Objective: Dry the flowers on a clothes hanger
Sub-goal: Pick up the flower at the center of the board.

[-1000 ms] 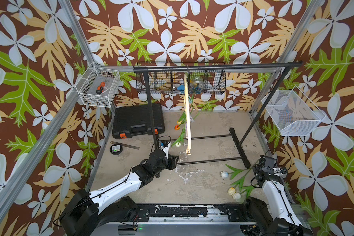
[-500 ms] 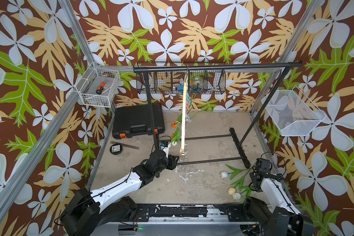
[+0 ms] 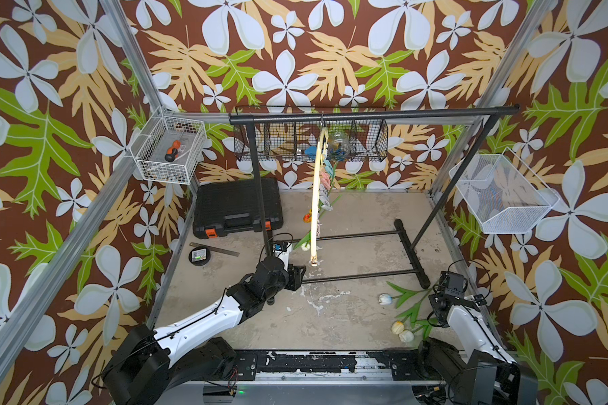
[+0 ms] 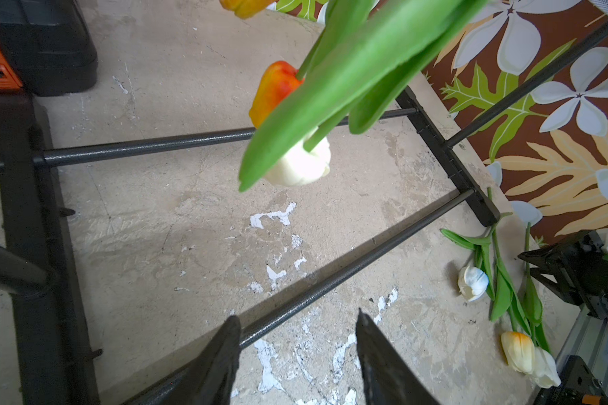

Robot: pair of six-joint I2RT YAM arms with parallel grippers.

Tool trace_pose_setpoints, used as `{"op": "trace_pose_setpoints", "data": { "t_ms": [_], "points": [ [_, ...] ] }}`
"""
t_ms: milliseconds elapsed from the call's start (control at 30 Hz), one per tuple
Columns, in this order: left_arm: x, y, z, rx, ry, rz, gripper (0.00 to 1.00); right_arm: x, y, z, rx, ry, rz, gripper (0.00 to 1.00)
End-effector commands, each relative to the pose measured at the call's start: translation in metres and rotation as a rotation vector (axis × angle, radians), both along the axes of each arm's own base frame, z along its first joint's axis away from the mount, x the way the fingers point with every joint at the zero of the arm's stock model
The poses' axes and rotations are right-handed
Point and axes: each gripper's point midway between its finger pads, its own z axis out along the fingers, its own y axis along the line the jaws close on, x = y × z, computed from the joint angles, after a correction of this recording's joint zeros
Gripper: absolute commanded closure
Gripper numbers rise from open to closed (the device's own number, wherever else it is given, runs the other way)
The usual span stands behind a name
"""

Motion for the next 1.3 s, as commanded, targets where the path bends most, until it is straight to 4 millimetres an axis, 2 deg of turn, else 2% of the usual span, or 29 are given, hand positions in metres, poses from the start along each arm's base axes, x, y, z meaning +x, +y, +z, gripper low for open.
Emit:
{"op": "trace_pose_setpoints", "data": {
  "t_ms": [0, 200, 367, 500, 567, 733, 833, 933, 1033, 1267],
  "points": [
    [0.003, 0.000, 0.008, -0.005, -0.032, 0.006, 0.45, -0.008, 0.013, -0.010, 0.069, 0.043, 0.030, 0.71],
    [0.004, 0.002, 0.013, -0.006, -0.046, 0.014, 0.46, -0.018, 0.017, -0.013, 0.087, 0.111, 0.054, 0.74],
    [0.004, 0.003, 0.017, -0.009, -0.058, 0.016, 0.46, -0.017, 0.021, -0.016, 0.114, 0.133, 0.070, 0.72],
    [0.004, 0.004, 0.021, -0.013, -0.070, 0.017, 0.46, -0.018, 0.019, -0.019, 0.117, 0.164, 0.056, 0.74],
    [0.004, 0.005, 0.023, -0.015, -0.077, 0.019, 0.46, -0.018, 0.017, -0.021, 0.113, 0.188, 0.054, 0.79],
    [0.003, 0.005, 0.028, -0.026, -0.088, 0.020, 0.46, -0.019, 0.018, -0.028, 0.135, 0.217, 0.053, 1.00],
    [0.003, 0.004, 0.028, -0.027, -0.085, 0.015, 0.46, -0.015, 0.018, -0.028, 0.133, 0.201, 0.061, 1.00],
    [0.003, 0.004, 0.028, -0.031, -0.083, 0.014, 0.46, -0.008, 0.012, -0.018, 0.100, 0.175, 0.065, 1.00],
    [0.002, 0.003, 0.030, -0.037, -0.085, 0.013, 0.46, 0.003, 0.004, 0.003, 0.051, 0.132, 0.079, 1.00],
    [0.004, 0.003, 0.035, -0.047, -0.089, 0.021, 0.46, 0.030, 0.000, 0.064, -0.047, -0.091, 0.152, 1.00]
  ]
}}
